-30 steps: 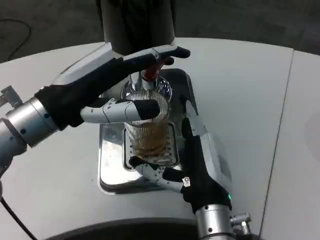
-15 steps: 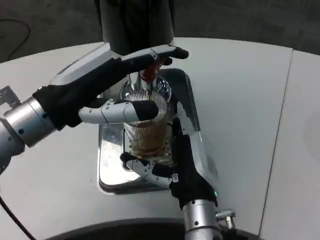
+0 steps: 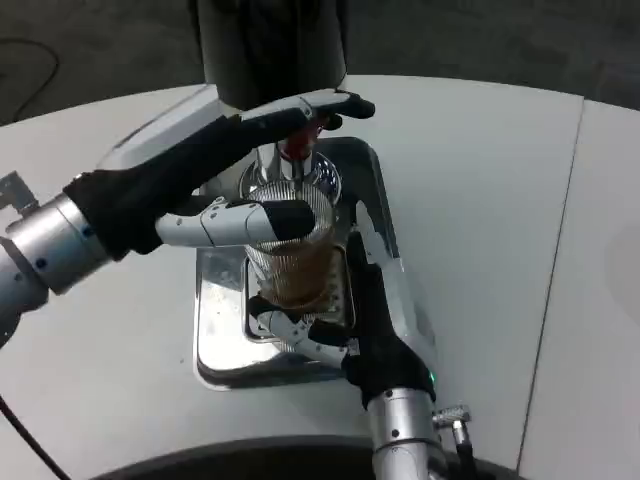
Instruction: Grasp the cup under the faucet to collect the drink, then remove the cup.
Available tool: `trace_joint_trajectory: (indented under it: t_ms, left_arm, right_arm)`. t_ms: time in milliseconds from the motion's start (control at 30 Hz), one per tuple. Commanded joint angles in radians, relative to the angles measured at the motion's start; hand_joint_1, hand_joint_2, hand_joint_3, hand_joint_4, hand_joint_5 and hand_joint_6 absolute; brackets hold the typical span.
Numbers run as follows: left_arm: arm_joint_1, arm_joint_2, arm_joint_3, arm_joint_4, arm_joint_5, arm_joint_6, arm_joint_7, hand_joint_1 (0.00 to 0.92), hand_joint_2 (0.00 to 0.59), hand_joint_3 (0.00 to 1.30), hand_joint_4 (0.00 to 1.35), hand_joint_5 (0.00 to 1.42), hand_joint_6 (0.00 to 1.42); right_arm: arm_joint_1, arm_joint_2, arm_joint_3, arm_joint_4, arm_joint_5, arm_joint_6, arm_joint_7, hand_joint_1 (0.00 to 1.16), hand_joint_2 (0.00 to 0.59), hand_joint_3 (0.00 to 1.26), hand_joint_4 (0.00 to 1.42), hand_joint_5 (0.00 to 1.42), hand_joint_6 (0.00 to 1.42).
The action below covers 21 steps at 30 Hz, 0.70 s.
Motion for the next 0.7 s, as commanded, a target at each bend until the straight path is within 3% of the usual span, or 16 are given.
trace_joint_trajectory:
  t_ms: [33,700]
  left_arm:
    - [0.04,0.018,-0.018,0.009,0.035,0.015,-0.021,0.0,0.049,0.18,0.1,0.16,0.09]
    - [0.042,0.018,-0.02,0.008,0.041,0.02,-0.006,0.0,0.051,0.19,0.1,0.16,0.09]
  right_arm:
    - [-0.073,0.102,-0.01,0.036,0.02,-0.011,-0.003,0.79,0.163,0.0,0.0,0.0,0.0]
    - [-0.197,0.136,-0.018,0.186,0.068,-0.03,-0.003,0.75,0.175,0.0,0.0,0.0,0.0]
